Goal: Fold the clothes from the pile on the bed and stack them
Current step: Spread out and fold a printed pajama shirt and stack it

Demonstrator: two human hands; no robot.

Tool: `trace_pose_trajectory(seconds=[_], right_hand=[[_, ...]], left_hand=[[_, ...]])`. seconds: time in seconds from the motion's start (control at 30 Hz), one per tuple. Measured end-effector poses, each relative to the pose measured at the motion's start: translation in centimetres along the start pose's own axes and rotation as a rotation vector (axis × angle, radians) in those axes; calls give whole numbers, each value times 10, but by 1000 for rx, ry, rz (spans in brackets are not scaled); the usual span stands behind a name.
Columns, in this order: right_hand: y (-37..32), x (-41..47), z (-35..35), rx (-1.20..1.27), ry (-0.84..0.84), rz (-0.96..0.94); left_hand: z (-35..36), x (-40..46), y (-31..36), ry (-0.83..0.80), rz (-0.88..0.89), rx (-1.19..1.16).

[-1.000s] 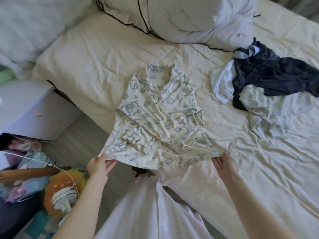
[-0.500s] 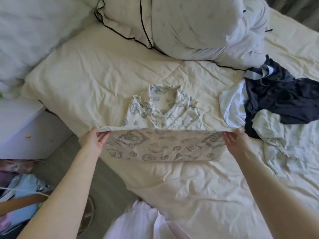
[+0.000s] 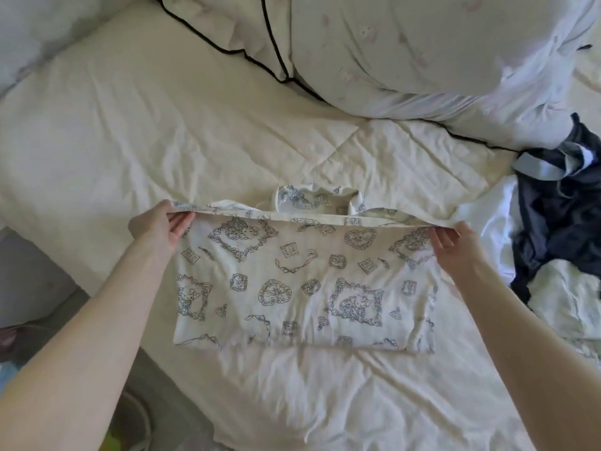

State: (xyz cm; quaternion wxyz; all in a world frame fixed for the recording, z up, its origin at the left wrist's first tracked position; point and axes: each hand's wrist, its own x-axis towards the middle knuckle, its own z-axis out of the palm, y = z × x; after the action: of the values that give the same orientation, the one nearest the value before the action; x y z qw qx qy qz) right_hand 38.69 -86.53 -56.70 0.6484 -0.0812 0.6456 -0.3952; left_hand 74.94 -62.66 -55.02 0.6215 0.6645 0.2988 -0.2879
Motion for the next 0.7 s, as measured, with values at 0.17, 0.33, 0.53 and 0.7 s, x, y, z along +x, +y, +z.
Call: trace_pose_trajectory(seconds=[0.17, 0.33, 0.53, 0.7], right_hand=[[3, 22, 21, 3, -113, -2], [41, 5, 17, -634, -85, -317], [130, -37, -9, -1466, -486, -1125], [158, -18, -3, -1886, -880, -1248]], left_hand=[[26, 15, -2, -113, 54, -19], [18, 8, -46, -163, 418, 516], [-5, -32, -138, -579, 1242, 1352], [9, -15, -172, -736, 1375, 1823]])
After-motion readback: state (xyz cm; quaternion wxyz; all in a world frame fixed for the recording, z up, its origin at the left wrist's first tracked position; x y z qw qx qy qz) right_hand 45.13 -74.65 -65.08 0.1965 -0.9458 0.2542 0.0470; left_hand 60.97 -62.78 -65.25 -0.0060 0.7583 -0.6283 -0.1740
